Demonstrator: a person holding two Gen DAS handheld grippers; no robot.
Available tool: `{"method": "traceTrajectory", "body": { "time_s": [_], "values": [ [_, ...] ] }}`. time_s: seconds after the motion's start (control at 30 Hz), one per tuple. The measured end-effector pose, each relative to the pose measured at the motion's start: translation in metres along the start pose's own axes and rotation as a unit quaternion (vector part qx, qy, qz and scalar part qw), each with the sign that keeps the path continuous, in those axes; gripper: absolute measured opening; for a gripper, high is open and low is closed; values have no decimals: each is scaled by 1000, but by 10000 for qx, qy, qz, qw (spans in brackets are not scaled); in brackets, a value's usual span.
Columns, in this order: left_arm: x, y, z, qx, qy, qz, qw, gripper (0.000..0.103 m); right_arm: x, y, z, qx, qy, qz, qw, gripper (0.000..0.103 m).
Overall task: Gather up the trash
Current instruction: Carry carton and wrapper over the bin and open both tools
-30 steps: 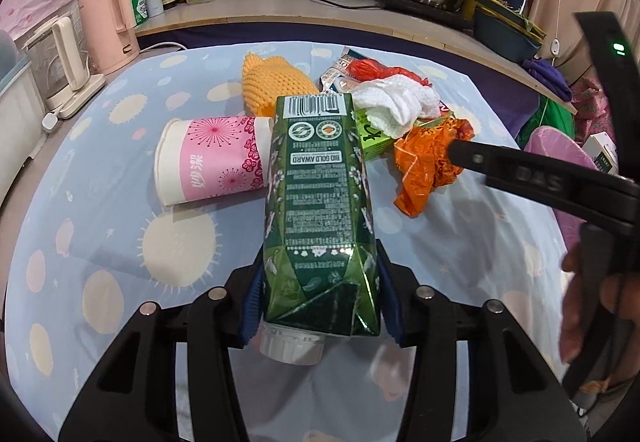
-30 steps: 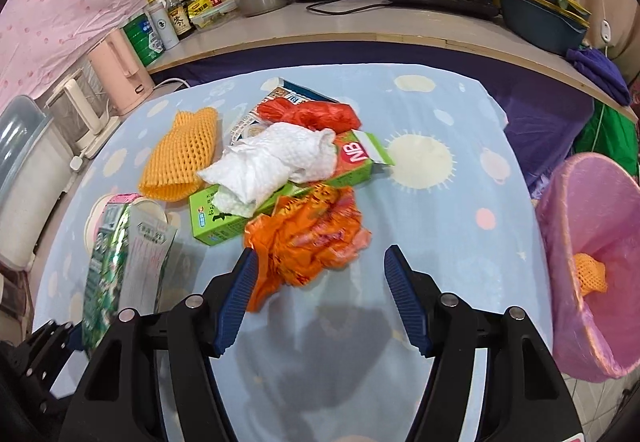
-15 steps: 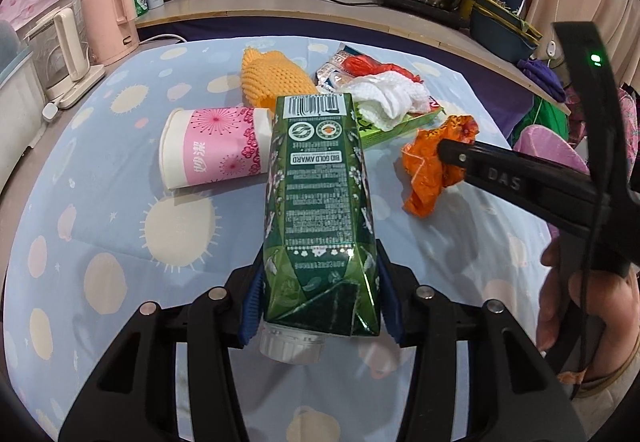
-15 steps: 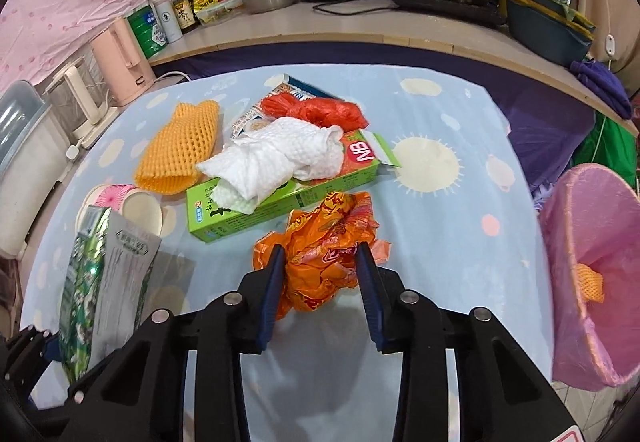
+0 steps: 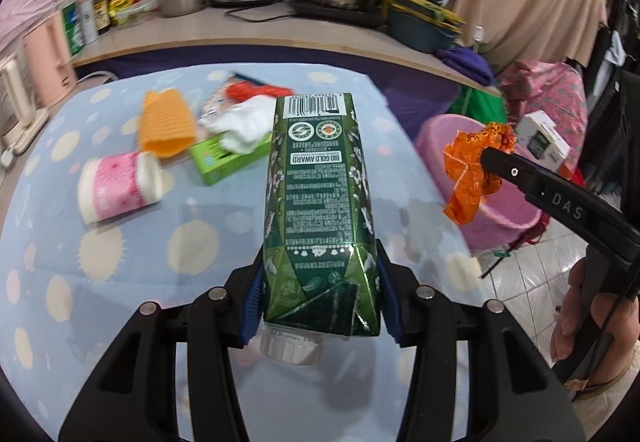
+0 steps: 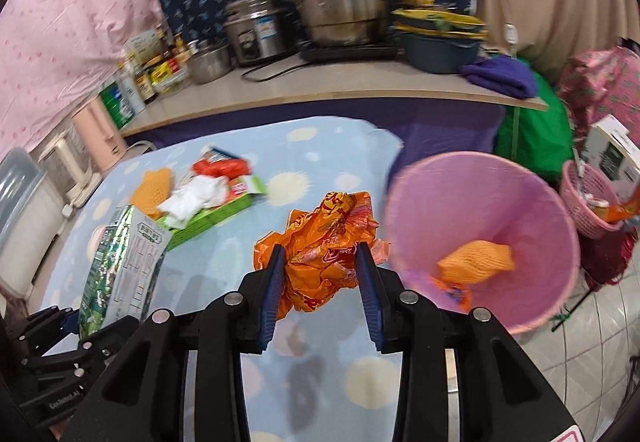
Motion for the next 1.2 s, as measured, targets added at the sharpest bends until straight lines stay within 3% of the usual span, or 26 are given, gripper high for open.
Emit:
{"method": "traceTrajectory", "body": {
  "time_s": [0.27, 0.53, 0.77, 1.2],
  "values": [
    [-3, 7, 85, 525, 557, -23, 9971, 46, 21, -30, 85, 565, 599, 101, 9965, 34],
    [-15, 27, 147, 843, 872, -33, 9926, 46, 29, -36, 132, 830, 909, 181, 9922, 34],
    [-22, 53, 187, 815, 1136, -53, 9902, 46, 30, -27, 154, 884, 1060, 177, 9903, 34],
    [-27, 93, 220, 660, 1481, -124, 9867, 46, 28, 3, 180, 965, 1185, 13, 9883, 34]
  ]
}}
Point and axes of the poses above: each gripper's, at about its wrist camera, not at the fingertips, and y roughly the way its jaws point, z to its right, x to its underside, the point moved 4 cm from there along y, roughly the way its jaws point, and after that the axes turned 14 degrees about -y, right-handed, at the moved point
